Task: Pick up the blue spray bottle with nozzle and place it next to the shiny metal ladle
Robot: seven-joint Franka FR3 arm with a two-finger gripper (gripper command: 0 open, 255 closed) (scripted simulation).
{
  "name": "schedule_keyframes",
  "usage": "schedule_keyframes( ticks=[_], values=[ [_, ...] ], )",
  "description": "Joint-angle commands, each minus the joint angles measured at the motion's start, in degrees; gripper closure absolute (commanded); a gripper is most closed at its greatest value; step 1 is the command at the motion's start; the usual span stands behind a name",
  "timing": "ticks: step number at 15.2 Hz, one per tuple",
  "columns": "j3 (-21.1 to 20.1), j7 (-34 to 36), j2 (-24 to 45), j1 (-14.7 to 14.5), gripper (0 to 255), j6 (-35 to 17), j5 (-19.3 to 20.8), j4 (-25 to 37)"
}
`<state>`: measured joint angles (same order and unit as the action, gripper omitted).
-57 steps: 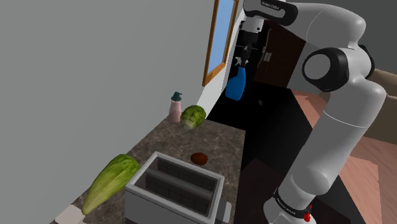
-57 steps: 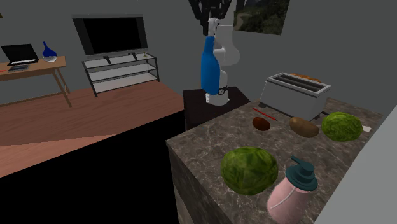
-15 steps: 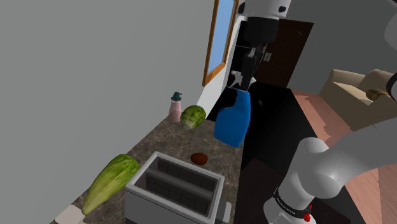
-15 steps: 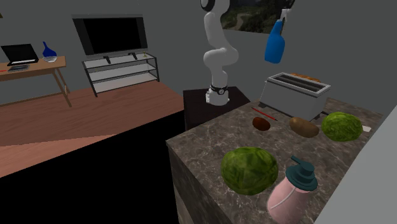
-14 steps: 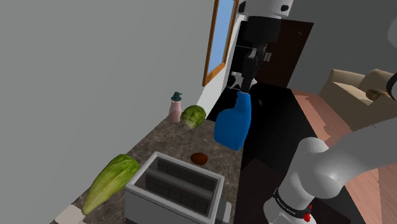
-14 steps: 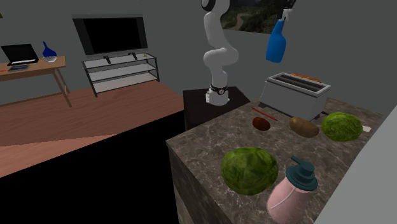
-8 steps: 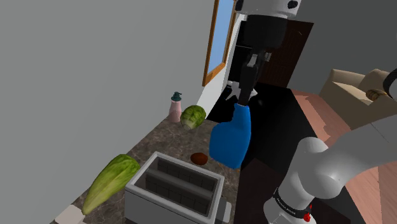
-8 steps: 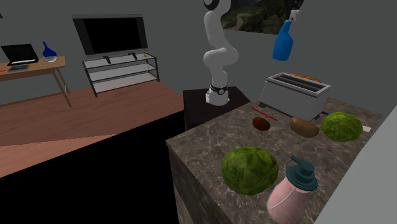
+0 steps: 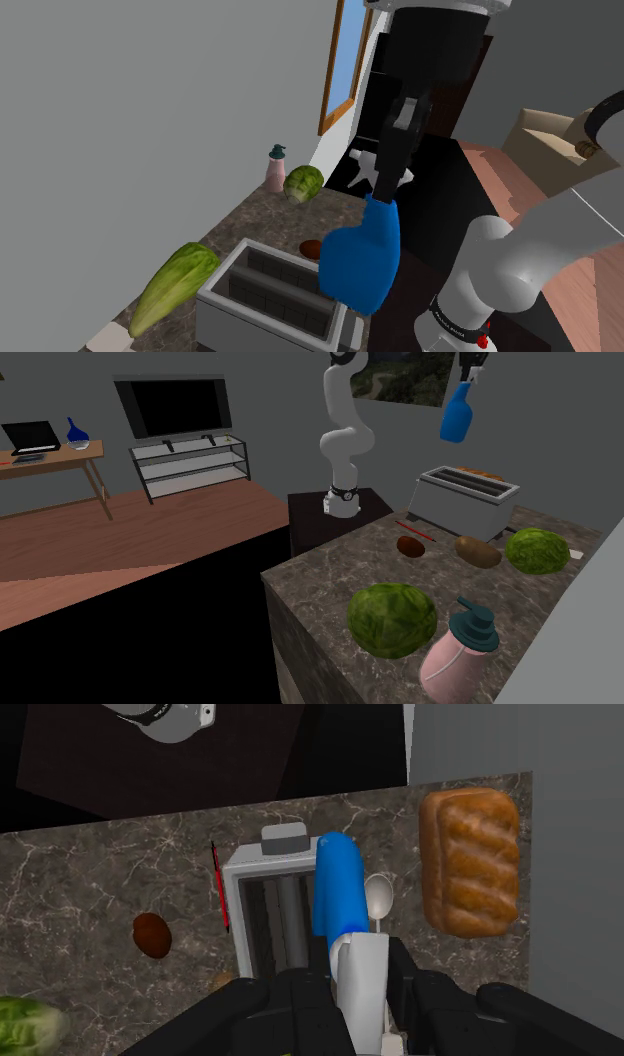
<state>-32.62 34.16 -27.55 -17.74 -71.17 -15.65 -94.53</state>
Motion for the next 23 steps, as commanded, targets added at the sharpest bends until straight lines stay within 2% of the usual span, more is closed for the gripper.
schedule_keyframes(
  ticks=[1, 4, 23],
  values=[
    [-3.69, 3.92, 2.51, 0.21, 255, -0.35, -0.15, 2.79],
    [-10.04, 10.05, 7.17, 0.79, 255, -0.94, 0.79, 7.51],
    [-8.32, 5.73, -1.22, -1.80, 255, -14.89, -3.25, -14.06]
  ],
)
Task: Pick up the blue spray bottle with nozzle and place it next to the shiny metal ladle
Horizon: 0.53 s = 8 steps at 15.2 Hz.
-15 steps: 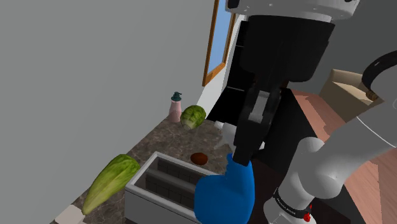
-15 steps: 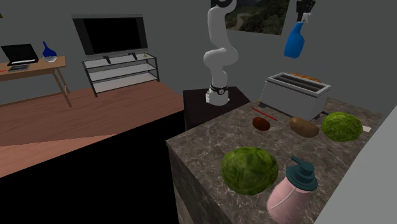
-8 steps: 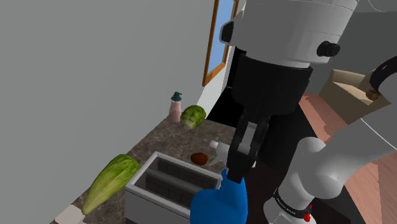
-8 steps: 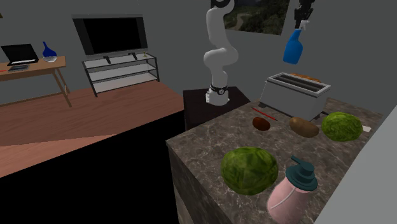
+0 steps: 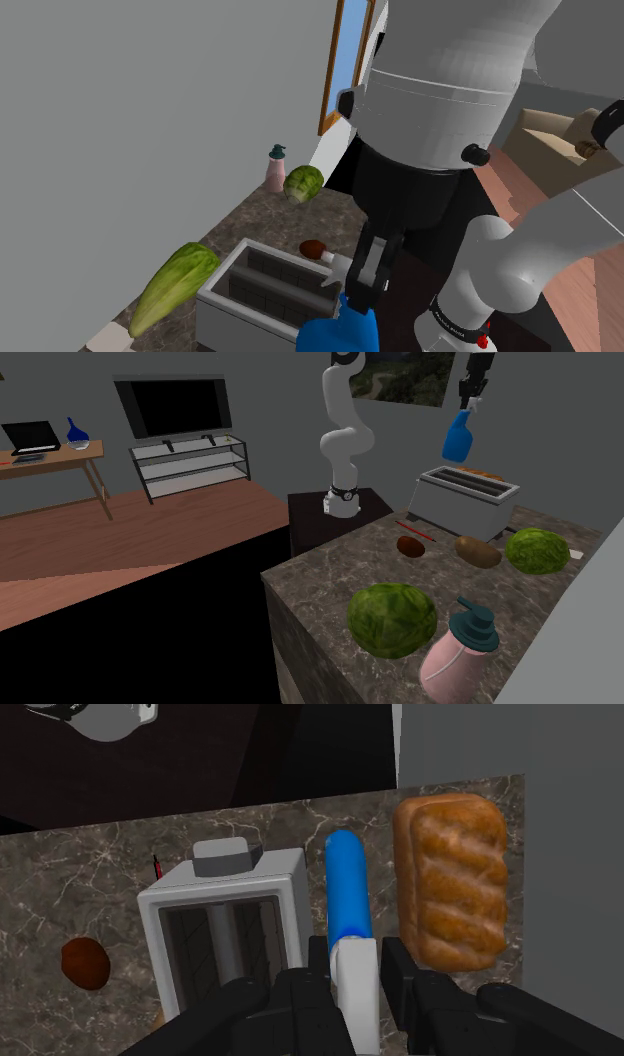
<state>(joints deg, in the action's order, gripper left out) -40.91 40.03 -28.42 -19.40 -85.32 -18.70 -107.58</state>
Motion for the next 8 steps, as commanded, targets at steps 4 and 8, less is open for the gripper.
schedule_keyframes(
  ticks=[4, 8],
  values=[
    [-0.30, -0.66, -1.33, -0.57, 255, -3.59, -0.86, -4.76],
    [-0.74, -1.11, -2.08, -0.95, 255, -6.45, -1.50, -8.29]
  ],
)
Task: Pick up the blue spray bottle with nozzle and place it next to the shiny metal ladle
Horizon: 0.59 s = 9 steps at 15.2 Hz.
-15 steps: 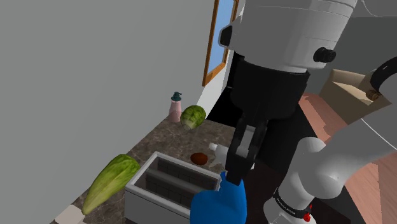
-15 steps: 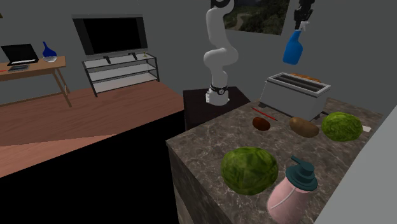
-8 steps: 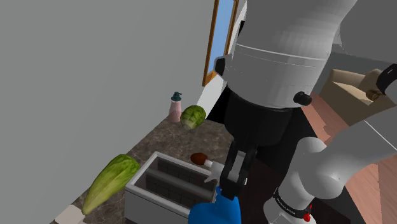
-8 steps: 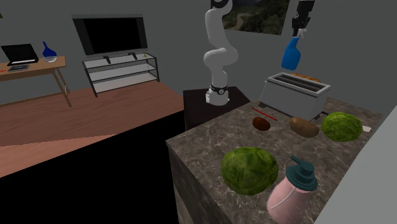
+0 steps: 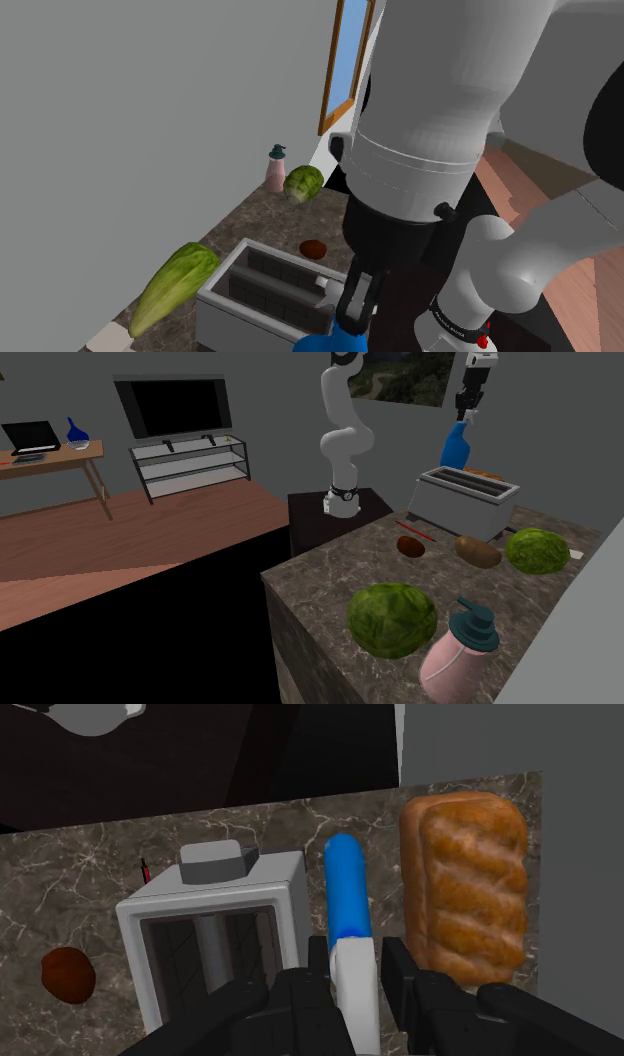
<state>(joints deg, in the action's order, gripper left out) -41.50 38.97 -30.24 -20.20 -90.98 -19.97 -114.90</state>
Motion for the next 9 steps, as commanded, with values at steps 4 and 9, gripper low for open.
schedule_keyframes(
  ticks=[4, 9],
  values=[
    [-0.73, -0.43, -0.80, -0.48, 255, -3.66, -0.85, -4.31],
    [-1.64, -0.81, -1.14, -0.81, 255, -7.31, -1.61, -8.22]
  ],
)
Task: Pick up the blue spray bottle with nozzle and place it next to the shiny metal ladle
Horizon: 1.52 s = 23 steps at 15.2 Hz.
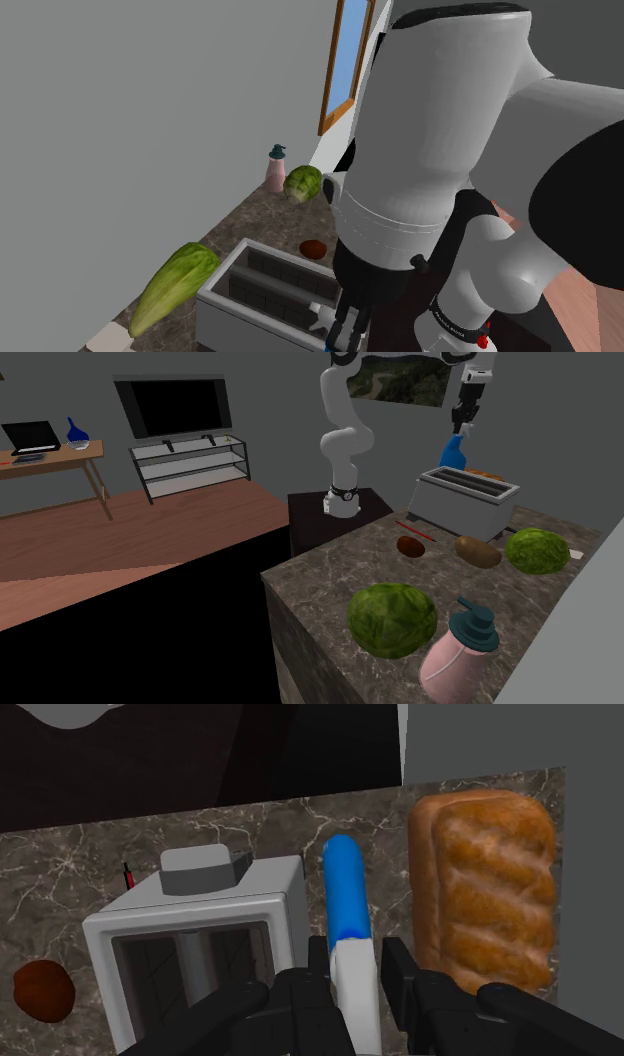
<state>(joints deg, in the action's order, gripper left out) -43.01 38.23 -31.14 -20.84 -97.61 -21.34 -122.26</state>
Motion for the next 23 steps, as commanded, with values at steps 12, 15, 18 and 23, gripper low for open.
schedule_keyframes(
  ticks=[12, 15, 18, 23],
  values=[
    [-3.16, -0.59, 0.45, -0.49, 255, -9.80, -1.88, -9.12],
    [-4.11, -0.63, 0.98, -0.44, 255, -12.19, -2.23, -10.95],
    [-5.14, -0.63, 1.66, -0.32, 255, -14.64, -2.54, -12.67],
    [-6.55, -0.55, 2.76, -0.05, 255, -17.81, -2.84, -14.73]
  ],
)
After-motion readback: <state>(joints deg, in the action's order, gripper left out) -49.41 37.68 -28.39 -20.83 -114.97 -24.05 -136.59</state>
